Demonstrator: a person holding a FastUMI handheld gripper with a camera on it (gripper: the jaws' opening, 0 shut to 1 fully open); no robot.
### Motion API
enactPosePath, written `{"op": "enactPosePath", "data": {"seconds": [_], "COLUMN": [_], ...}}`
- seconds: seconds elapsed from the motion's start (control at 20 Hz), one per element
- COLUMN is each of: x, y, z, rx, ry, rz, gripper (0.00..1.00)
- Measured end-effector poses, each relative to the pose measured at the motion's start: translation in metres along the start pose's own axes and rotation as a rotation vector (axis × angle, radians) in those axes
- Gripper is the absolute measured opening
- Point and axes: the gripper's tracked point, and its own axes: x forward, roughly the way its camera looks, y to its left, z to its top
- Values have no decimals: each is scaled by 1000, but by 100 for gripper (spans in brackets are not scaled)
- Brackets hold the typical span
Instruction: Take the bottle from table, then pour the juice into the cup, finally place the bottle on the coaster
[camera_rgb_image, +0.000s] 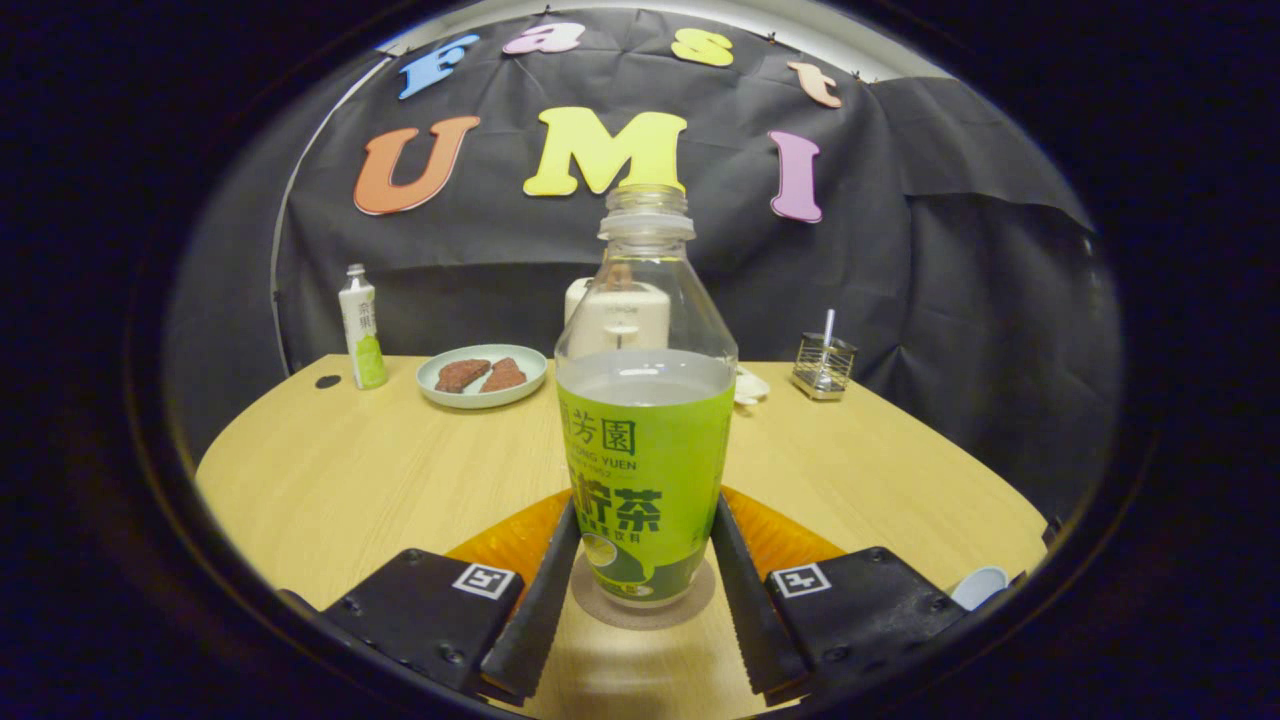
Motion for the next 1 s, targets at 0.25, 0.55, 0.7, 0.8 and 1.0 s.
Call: {"op": "enactPosePath", "data": {"seconds": [0.25, 0.55, 0.7, 0.8, 1.0], "x": [7, 8, 7, 5, -2], "y": [1, -4, -8, -7, -5], "z": [-9, -12, -20, -22, -23], "rx": [-12, -13, -19, -8, -26], "ry": [30, 33, 59, 58, 53], "rz": [8, -5, -14, -2, 14], "gripper": [81, 85, 87, 88, 88]}}
